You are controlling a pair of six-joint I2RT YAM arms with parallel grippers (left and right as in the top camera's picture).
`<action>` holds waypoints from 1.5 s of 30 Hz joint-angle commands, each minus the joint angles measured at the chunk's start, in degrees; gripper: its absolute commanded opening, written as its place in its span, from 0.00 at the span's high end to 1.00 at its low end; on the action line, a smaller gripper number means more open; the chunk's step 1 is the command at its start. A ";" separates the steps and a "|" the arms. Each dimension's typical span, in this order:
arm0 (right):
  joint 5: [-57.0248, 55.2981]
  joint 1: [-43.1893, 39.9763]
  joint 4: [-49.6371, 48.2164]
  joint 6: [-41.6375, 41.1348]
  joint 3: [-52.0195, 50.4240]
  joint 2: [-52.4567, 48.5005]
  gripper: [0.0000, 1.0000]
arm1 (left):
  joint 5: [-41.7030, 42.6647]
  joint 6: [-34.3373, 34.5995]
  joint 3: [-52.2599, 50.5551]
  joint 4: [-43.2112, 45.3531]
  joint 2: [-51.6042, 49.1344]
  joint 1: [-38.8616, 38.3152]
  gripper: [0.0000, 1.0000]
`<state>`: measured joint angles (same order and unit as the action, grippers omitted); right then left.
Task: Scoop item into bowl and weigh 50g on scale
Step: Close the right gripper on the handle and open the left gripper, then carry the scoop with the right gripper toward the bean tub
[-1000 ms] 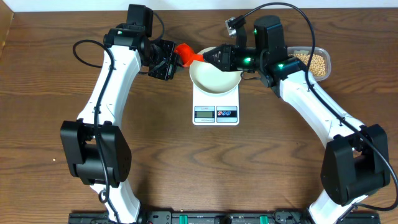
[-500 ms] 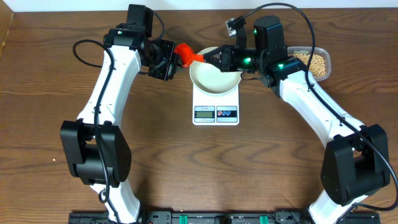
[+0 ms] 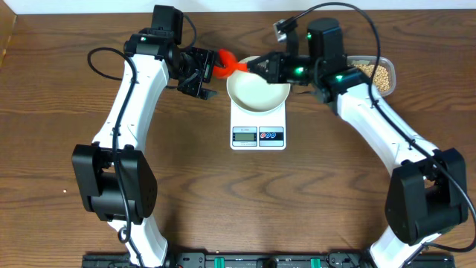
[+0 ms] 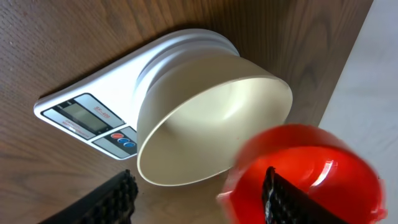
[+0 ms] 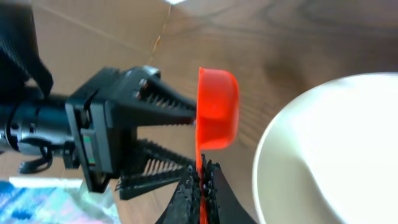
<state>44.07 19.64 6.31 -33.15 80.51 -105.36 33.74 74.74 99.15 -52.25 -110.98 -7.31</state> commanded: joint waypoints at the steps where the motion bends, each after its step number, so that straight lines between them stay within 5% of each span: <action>1: -0.46 -5.14 -1.03 -1.16 1.03 0.55 0.99 | -2.58 -5.18 1.27 0.28 1.38 0.13 0.33; 7: -0.83 -13.25 0.15 -1.07 1.14 3.30 0.99 | -4.20 -27.06 1.27 6.62 1.51 1.05 0.32; 14: -4.04 -24.09 12.46 4.48 1.14 13.51 0.99 | -4.17 -41.42 1.27 8.98 2.60 1.57 0.18; 30: -1.64 -43.47 36.96 12.92 1.05 27.67 0.99 | -4.90 -41.94 1.27 12.74 2.75 1.57 0.12; 45: -3.08 -48.35 36.17 15.23 0.79 22.93 0.99 | -15.80 -41.94 1.27 15.87 2.75 1.57 0.13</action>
<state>41.08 -27.03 42.59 -19.46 80.84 -80.60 21.17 34.00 99.15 -37.12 -109.93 -6.00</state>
